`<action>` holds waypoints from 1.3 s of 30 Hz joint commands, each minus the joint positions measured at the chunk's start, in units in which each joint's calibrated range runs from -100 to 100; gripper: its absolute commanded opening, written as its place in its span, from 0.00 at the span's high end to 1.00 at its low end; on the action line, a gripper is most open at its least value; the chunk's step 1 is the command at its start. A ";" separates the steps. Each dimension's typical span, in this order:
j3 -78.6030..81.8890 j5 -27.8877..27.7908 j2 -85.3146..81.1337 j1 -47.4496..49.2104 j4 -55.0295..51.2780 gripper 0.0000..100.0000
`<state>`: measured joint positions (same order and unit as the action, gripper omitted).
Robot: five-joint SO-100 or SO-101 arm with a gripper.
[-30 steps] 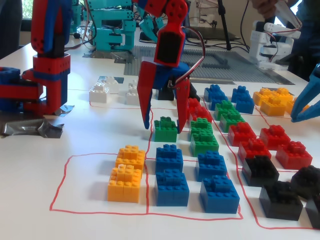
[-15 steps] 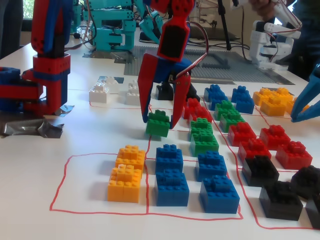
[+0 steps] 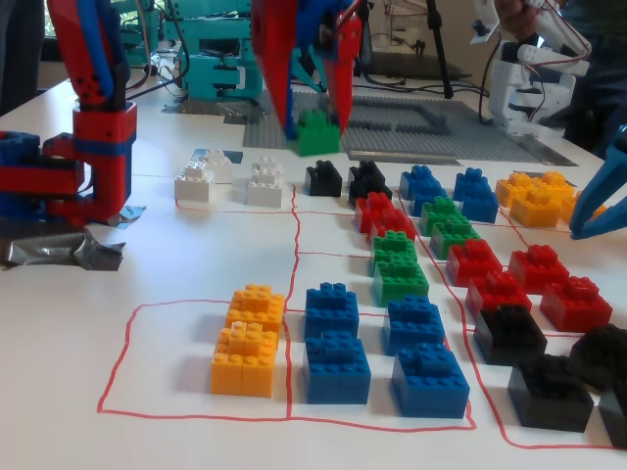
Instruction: Grab the block and put it in the grey marker
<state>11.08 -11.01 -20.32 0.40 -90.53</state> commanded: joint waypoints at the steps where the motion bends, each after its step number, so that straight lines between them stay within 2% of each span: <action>1: -7.81 -1.17 -4.02 3.92 -2.24 1.00; 13: -16.62 -1.95 -1.30 22.36 -3.22 1.00; 22: -17.89 -1.12 2.17 30.51 -2.41 1.00; 31: -19.44 2.10 9.59 42.58 1.33 1.00; 39: -20.89 3.17 18.09 48.96 6.44 1.00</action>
<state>-3.54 -8.38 -1.21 47.82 -85.19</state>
